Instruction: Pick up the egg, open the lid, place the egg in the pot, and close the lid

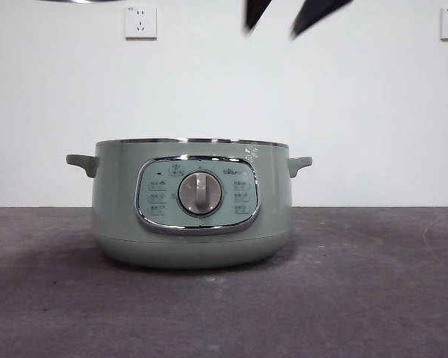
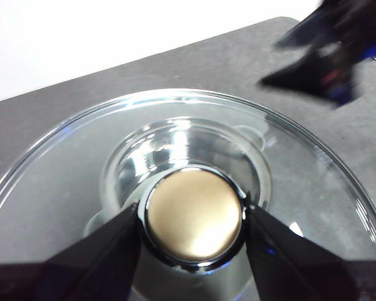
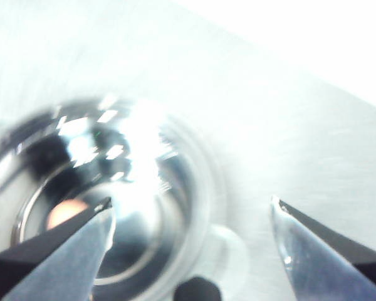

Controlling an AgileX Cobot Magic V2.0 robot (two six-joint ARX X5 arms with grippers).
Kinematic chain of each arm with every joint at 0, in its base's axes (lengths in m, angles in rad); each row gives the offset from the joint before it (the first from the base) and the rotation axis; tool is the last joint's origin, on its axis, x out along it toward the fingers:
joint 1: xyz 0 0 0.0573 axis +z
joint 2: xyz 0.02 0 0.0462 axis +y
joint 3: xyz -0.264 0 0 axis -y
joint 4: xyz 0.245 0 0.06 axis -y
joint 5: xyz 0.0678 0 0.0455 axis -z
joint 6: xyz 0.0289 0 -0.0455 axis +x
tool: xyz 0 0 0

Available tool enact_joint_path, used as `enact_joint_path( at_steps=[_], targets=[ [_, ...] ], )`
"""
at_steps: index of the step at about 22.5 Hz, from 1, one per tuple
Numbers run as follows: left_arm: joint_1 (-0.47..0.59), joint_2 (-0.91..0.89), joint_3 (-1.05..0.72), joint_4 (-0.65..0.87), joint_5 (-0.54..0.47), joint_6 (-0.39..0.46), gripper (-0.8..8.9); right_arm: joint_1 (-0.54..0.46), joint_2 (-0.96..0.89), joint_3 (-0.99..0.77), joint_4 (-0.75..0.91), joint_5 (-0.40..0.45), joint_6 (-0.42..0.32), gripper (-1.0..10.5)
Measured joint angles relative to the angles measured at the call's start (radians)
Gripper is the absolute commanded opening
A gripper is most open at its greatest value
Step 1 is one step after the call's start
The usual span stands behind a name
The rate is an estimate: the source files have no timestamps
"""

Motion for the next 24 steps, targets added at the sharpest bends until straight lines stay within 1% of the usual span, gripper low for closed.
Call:
enact_joint_path(
  at_steps=[2,6,9,16,24],
  targets=[
    [0.0,0.072,0.0,0.053,0.029,0.0,-0.08,-0.032,-0.14,0.0,-0.037,0.005,0.002,4.1],
    [0.0,0.225,0.0,0.165,0.028,0.005,-0.08,-0.061,-0.361,0.002,-0.101,0.004,0.003,4.1],
    [0.0,0.302,0.0,0.231,0.029,0.011,-0.08,-0.065,-0.446,0.002,-0.141,0.003,0.003,4.1],
    [0.0,0.463,0.0,0.38,0.043,0.012,-0.08,-0.065,-0.581,0.002,-0.245,0.003,0.005,4.1],
    [0.0,0.597,0.0,0.478,0.043,0.012,-0.08,-0.065,-0.653,0.002,-0.311,0.003,0.012,4.1]
  ],
)
